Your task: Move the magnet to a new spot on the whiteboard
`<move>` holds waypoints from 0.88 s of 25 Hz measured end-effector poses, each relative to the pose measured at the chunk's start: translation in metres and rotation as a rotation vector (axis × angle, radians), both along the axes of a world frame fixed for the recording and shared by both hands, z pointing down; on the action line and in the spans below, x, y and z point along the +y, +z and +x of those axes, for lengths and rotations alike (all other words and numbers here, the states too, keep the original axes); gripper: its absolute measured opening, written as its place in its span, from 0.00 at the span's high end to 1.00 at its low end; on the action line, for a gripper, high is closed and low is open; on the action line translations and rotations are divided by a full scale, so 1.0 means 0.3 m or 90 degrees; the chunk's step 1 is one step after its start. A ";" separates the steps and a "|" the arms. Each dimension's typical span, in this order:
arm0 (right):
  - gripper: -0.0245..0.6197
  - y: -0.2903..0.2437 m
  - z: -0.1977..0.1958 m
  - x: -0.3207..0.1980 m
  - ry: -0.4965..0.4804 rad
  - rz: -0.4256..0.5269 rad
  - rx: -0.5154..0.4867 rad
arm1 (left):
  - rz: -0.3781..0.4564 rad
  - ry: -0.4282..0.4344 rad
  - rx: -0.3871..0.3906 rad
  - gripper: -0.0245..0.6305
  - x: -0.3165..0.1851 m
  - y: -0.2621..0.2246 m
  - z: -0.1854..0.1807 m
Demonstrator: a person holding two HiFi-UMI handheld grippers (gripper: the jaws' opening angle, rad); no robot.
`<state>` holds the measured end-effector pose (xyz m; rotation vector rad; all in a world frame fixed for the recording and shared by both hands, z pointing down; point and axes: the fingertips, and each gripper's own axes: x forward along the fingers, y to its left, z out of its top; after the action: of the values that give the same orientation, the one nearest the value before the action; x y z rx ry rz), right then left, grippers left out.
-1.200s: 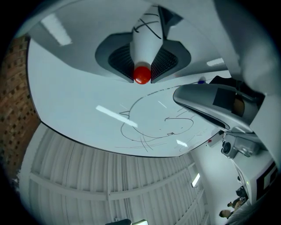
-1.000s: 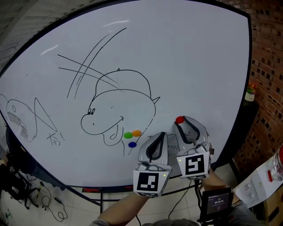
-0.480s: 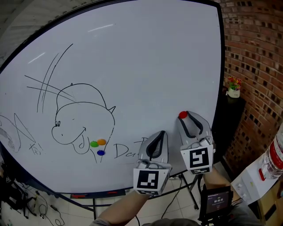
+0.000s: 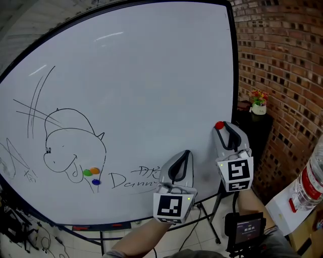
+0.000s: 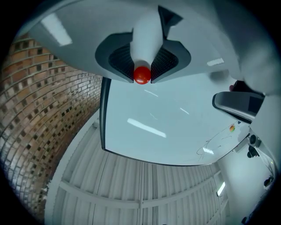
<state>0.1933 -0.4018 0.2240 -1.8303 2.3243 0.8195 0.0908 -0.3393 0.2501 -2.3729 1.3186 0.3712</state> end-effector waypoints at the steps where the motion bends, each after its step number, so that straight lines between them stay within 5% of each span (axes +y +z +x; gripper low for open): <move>1: 0.76 -0.002 0.021 -0.006 0.001 0.001 -0.004 | 0.001 0.001 0.000 0.97 -0.005 0.000 0.013; 22: 0.76 -0.008 0.140 -0.051 -0.151 -0.020 -0.186 | 0.000 0.004 -0.004 0.97 -0.048 0.019 0.087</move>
<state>0.2352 -0.4170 0.2216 -1.5241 2.3113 0.4538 0.1170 -0.3536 0.2559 -2.3766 1.3084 0.3657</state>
